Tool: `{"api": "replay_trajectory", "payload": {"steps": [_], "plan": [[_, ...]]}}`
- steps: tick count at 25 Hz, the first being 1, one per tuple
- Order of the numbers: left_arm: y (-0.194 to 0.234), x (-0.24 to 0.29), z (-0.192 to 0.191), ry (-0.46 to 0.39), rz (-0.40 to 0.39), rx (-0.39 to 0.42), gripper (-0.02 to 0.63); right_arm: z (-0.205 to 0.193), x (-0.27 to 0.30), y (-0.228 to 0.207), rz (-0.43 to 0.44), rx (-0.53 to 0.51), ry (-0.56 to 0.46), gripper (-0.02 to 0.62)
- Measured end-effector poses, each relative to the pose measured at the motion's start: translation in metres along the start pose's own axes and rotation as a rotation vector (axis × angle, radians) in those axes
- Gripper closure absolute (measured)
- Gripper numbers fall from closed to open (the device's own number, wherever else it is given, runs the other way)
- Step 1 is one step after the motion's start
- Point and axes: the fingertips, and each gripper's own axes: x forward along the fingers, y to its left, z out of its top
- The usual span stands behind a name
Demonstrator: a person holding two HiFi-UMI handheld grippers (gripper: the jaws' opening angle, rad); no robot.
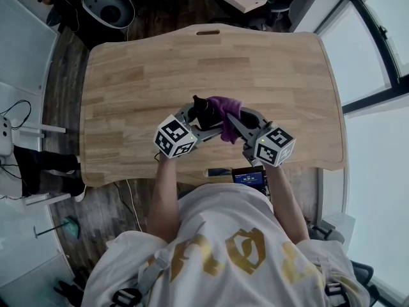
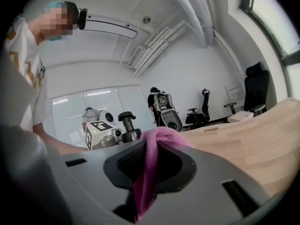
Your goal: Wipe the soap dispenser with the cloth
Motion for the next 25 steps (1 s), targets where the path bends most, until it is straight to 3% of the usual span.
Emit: {"api": "replay_trajectory", "payload": {"steps": [15, 25], "plan": [[-0.014, 0.007, 0.014, -0.049, -0.081, -0.007, 0.255, 0.008, 0.012, -0.028, -0.1, 0.03, -0.013, 0.546], [-0.001, 0.0, 0.014, -0.103, -0.04, -0.064, 0.256, 0.0, 0.007, -0.015, -0.019, 0.081, -0.01, 0.546]]}}
